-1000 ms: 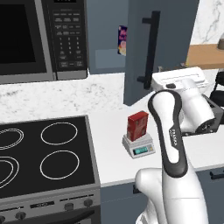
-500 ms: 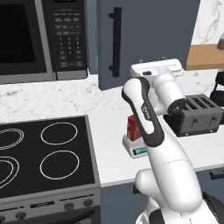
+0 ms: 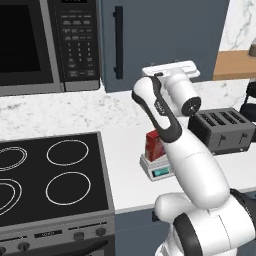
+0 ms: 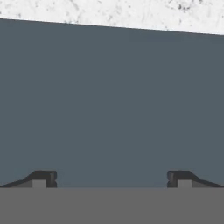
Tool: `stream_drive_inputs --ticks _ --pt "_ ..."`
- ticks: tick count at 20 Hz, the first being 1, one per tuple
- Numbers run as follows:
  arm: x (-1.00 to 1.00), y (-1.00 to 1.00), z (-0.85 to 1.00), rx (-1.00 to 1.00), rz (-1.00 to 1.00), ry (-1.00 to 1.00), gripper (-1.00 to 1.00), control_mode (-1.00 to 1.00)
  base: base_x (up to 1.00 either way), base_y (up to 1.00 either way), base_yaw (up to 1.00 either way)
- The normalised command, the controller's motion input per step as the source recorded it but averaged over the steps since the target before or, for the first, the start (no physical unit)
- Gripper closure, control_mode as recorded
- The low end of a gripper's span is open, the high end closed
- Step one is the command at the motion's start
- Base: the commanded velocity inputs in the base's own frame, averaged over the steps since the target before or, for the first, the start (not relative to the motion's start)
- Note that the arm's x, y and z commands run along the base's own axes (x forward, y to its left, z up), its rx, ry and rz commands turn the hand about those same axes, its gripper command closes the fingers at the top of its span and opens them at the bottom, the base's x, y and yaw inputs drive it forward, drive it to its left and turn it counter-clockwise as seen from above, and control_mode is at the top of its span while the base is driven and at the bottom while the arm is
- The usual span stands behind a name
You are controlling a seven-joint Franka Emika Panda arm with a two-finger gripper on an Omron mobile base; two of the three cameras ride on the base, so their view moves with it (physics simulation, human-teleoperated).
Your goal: Pick the cereal and place it on the digital scale for weighing, and close the cabinet.
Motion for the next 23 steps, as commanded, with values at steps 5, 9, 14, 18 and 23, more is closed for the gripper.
stream_drive_inputs --ticks 5,9,14,18,23 --pt "0.55 0.0 -0.22 0.0 0.0 0.0 -1.0 -1.0 0.0 0.0 0.0" --pt "0.97 0.0 -0.49 0.0 0.0 0.0 -1.0 -1.0 0.0 0.0 0.0" --pt "1.0 0.0 -0.48 0.0 0.0 0.0 -1.0 -1.0 0.0 0.0 0.0" --pt "1.0 0.0 -0.5 0.0 0.0 0.0 -1.0 -1.0 0.0 0.0 0.0" --pt "0.72 -0.1 -0.46 0.0 0.0 0.01 -1.0 -1.0 0.0 0.0 0.0"
